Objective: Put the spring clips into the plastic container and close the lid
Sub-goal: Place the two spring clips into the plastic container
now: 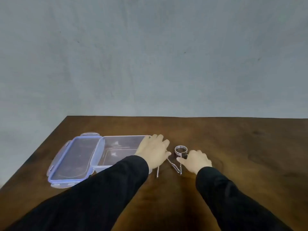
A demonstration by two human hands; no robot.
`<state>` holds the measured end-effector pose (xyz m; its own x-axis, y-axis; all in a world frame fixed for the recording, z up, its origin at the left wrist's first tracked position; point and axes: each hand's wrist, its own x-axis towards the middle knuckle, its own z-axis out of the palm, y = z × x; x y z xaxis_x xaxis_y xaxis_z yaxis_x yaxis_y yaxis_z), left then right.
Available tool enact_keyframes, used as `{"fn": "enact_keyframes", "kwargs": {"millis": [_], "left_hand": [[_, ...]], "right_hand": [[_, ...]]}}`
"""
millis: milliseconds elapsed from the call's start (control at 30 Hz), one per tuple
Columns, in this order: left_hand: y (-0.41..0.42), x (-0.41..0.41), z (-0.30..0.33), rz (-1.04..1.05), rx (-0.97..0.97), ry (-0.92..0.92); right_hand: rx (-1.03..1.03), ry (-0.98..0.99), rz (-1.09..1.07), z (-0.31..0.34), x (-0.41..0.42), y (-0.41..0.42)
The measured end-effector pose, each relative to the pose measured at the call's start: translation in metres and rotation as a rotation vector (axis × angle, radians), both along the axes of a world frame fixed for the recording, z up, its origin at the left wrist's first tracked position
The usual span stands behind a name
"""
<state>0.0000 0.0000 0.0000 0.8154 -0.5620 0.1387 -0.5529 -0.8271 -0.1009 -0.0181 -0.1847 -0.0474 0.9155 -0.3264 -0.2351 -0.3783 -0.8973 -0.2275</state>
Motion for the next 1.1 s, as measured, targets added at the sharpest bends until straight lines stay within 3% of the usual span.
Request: {"fn": "enact_keyframes", "kwargs": {"millis": [633, 800, 967, 1100], "left_hand": [[0.027, 0.004, -0.006, 0.115, -0.125, -0.033], [0.069, 0.02, 0.011, 0.174, -0.203, -0.073], [0.139, 0.046, 0.021, 0.322, -0.22, -0.109], [0.203, 0.061, 0.014, 0.422, -0.205, -0.085]], "right_hand": [[0.01, -0.093, -0.07, -0.021, 0.014, 0.006], [0.097, -0.239, -0.066, -0.005, 0.03, 0.01], [0.222, -0.435, 0.112, 0.04, 0.058, 0.043], [0.296, -0.463, 0.362, 0.073, 0.073, 0.093]]}}
